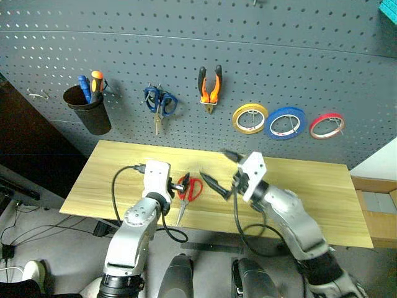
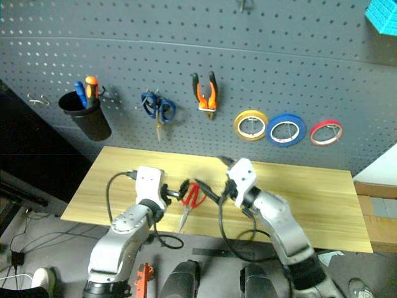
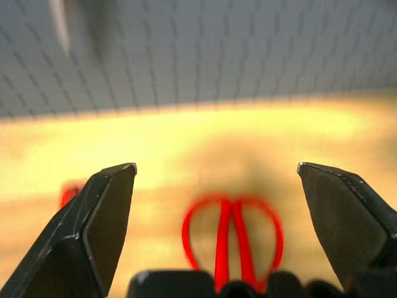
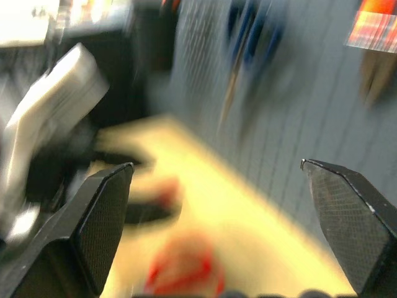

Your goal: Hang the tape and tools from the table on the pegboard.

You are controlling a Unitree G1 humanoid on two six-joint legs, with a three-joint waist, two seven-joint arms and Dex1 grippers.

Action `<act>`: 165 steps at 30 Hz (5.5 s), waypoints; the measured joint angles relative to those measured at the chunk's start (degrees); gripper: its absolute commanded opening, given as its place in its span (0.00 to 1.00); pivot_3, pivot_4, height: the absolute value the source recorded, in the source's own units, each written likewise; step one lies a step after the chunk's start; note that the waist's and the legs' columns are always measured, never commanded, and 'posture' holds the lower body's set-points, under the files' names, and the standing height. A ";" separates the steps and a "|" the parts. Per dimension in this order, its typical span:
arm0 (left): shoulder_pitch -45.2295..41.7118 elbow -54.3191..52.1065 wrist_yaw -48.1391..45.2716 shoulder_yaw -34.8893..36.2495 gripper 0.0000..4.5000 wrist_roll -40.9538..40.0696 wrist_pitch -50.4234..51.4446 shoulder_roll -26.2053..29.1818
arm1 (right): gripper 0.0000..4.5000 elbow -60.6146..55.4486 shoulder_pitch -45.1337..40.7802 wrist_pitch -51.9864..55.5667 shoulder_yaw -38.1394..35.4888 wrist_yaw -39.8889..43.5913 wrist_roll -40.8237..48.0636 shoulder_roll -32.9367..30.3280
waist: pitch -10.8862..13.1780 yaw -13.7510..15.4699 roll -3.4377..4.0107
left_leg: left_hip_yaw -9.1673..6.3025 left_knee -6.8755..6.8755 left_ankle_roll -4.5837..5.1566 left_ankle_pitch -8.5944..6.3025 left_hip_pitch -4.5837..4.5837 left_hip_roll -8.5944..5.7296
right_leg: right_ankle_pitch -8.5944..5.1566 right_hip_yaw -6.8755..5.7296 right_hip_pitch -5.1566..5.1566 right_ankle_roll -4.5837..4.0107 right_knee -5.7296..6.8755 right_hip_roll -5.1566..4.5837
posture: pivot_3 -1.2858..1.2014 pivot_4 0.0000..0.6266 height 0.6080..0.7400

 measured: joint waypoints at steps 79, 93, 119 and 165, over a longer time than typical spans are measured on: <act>7.26 -2.37 5.09 12.86 0.05 14.90 -36.08 7.31 | 1.00 -13.14 -4.21 6.55 -11.34 -2.33 19.54 6.81 | -3.18 -0.04 -0.95 | -0.01 -0.02 -0.17 -0.09 0.15 -0.02 | 0.06 -0.12 0.11 -0.22 0.10 -0.03 | 0.60 0.14 1.00; -5.72 9.36 -5.09 10.09 0.05 6.75 -29.60 7.32 | 1.00 -11.80 -4.35 6.52 -10.54 -4.84 16.44 7.10 | -4.79 -0.01 -1.09 | 0.06 -0.02 -0.17 -0.09 0.28 -0.01 | 0.09 -0.05 0.17 -0.26 0.25 -0.01 | 0.58 0.12 1.00; 8.34 12.21 -2.03 11.80 1.00 3.25 -17.83 3.31 | 1.00 -9.20 3.78 6.00 -1.73 -1.88 6.76 -0.74 | -4.58 -1.43 -0.97 | 0.17 -0.05 -0.13 -0.11 1.16 0.10 | -0.14 0.07 0.95 -0.17 0.23 0.08 | 0.58 0.30 1.00; -12.25 34.59 -15.09 14.12 0.17 -2.08 -9.56 14.49 | 1.00 -2.70 -11.86 22.01 6.47 -3.95 -3.86 6.62 | 5.05 -3.23 -0.37 | -0.51 -0.04 -0.29 -0.11 -0.21 0.11 | -0.08 -0.55 -0.12 -0.39 0.21 -0.01 | 0.56 0.45 1.00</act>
